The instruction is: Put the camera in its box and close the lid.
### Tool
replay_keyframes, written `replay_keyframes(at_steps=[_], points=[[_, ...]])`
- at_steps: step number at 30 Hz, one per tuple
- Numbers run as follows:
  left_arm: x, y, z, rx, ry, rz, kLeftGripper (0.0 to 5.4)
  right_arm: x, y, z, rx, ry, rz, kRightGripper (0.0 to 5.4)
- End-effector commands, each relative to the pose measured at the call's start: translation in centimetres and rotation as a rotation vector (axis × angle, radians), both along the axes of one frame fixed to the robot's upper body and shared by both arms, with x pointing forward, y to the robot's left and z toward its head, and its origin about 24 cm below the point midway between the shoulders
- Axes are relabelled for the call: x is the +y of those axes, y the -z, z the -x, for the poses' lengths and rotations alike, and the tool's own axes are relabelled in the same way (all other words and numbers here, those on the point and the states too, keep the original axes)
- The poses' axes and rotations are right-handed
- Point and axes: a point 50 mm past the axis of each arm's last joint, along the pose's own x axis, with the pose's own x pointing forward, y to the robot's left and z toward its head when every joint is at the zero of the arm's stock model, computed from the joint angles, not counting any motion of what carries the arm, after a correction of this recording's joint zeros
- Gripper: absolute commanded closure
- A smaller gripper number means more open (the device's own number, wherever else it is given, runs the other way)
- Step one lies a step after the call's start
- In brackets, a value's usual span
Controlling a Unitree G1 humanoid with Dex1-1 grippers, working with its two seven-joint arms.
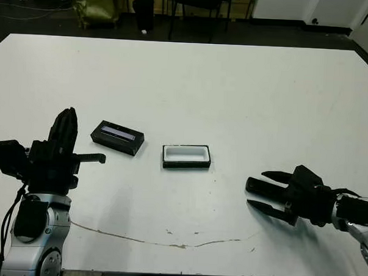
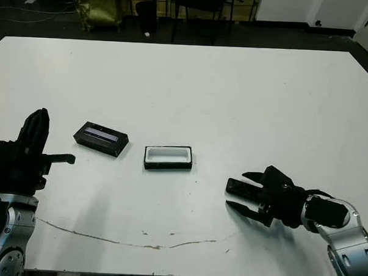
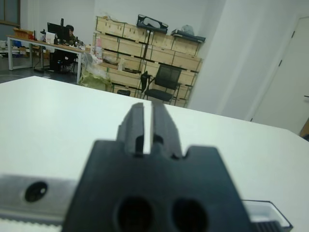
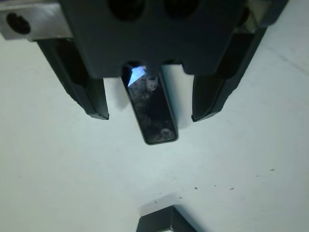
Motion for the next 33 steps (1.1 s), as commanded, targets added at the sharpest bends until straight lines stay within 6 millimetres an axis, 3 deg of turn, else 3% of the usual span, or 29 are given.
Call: replay_keyframes(at_steps=[1,10,16,24,30,33], points=[[0.1,0.5,0.0,0.033,-0.005,-0.008,5.4,-1.5,2.5,1.0,0.105,0.032,0.073,2.04],[0.0,0.4,-0.1,0.039,0.001,-0.005,5.4,-2.4,2.2,0.1,0.012,0.037,0.019,2.04],[0.0,0.4,-0.2,0.034,0.0,-0.021,5.4,-3.2,0.5,-0.6,-0.014,0.065,-0.079,2.08],[0.0,0.5,-0.1,0.033,0.006,-0.014,5.4,-3.9,-2.0,-1.7,-0.079,0.063,-0.102,3.87],[0.0,0.5,-0.1,0.037,-0.002,-0.019,5.4,-4.5,-3.3,-1.9,0.0,0.018,-0.041,5.26],[0.0,0.5,0.0,0.038,-0.005,-0.022,5.4,-4.8,-3.8,-1.6,0.041,0.003,0.016,5.39]])
